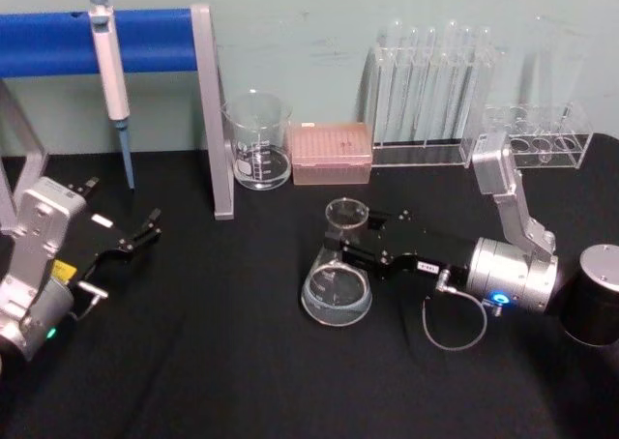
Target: Grasp the erlenmeyer flask with one hand, shake it three times, then place it back.
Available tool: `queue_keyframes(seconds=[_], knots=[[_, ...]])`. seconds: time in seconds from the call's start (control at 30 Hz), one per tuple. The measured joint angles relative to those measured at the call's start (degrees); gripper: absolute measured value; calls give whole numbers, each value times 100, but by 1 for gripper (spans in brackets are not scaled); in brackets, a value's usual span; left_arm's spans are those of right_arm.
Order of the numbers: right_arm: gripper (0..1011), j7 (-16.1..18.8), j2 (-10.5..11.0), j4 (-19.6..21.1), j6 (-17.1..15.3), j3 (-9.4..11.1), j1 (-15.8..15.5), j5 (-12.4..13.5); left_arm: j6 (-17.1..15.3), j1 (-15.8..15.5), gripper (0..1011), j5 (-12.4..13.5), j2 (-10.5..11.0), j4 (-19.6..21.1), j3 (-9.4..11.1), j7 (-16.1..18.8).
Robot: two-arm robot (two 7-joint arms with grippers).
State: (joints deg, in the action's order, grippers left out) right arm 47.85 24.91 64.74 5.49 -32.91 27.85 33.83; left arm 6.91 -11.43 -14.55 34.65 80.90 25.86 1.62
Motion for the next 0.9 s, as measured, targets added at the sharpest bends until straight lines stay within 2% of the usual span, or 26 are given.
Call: queue_keyframes(seconds=[0.17, 0.37, 0.5, 0.53, 0.6, 0.73, 0.9], knots=[[451, -202, 0, 146, -31, 111, -67, 54, 0, 0, 1001, 0, 0, 0, 0, 0], [451, -741, 41, 510, -101, 291, -198, -11, 0, 0, 1001, 1, 0, 0, 0, 0], [451, -1082, 40, 754, -184, 455, -279, -29, 0, 0, 1001, 0, 0, 0, 0, 0], [451, -1226, 25, 874, -246, 552, -317, -2, 0, 0, 1001, 1, 0, 0, 0, 0], [451, -1275, 20, 922, -264, 587, -330, 8, 0, 0, 1001, 0, 0, 0, 0, 0], [451, -1711, 1, 1271, -360, 788, -453, -3, 0, 0, 1001, 0, 0, 0, 0, 0], [451, -2308, -26, 1697, -405, 958, -641, -229, 0, 0, 1001, 0, 0, 0, 0, 0]])
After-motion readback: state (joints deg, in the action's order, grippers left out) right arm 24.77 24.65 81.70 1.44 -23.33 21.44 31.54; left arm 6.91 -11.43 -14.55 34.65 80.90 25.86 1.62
